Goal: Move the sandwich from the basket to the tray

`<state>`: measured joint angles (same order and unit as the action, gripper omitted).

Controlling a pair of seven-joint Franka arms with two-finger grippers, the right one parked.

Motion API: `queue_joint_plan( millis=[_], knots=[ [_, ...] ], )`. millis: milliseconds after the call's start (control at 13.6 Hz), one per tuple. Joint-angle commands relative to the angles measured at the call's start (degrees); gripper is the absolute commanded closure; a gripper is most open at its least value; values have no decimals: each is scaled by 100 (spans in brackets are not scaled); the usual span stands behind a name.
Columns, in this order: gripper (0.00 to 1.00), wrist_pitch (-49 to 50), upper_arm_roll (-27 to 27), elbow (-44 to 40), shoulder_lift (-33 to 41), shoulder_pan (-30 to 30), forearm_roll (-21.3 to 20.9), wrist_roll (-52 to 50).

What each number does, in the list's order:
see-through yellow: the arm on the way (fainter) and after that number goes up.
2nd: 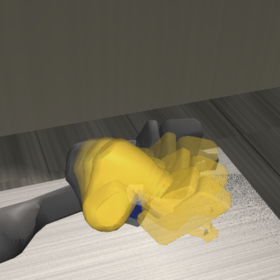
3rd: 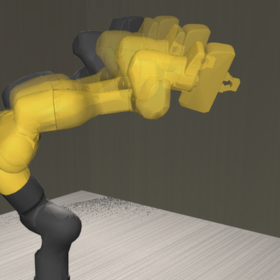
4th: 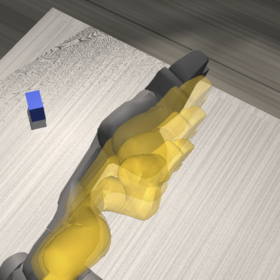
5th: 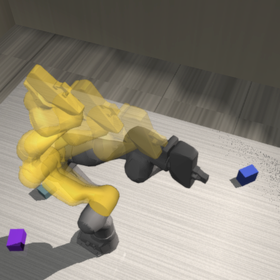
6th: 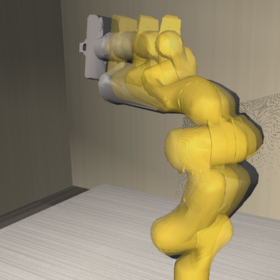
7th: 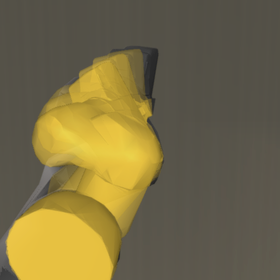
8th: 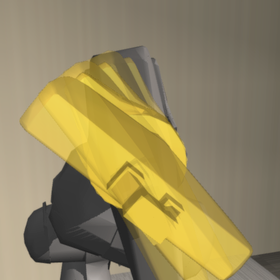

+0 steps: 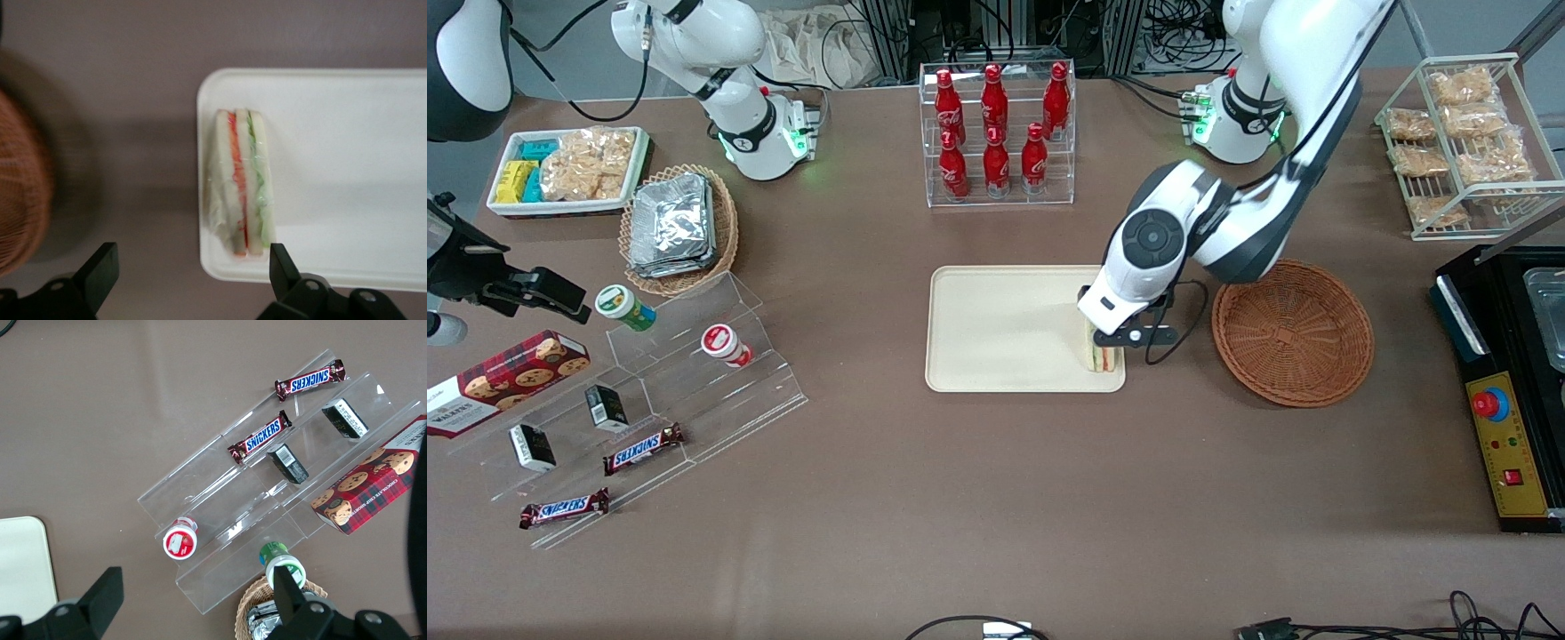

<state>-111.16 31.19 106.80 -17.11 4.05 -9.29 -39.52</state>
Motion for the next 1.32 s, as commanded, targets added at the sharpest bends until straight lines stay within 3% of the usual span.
queue_joint_plan(
  millis=[0, 147, 440, 661, 807, 954, 1248],
  knots=[
    [0, 1311, 63, -841, 585, -482, 233, 171],
    [0, 2000, 45, -1441, 805, -1070, 620, 1065],
    [0, 2290, 45, -1434, 1316, -2318, 674, 2602],
    [0, 2336, -42, -1452, 1394, -2680, 586, 2766],
    [0, 2301, -443, -1486, 1456, -2534, 656, 2809],
    [0, 2266, -1558, -1661, 1439, -1561, 674, 2827],
    [0, 2204, -1686, -1777, 1404, -1285, 657, 2827]
  ],
)
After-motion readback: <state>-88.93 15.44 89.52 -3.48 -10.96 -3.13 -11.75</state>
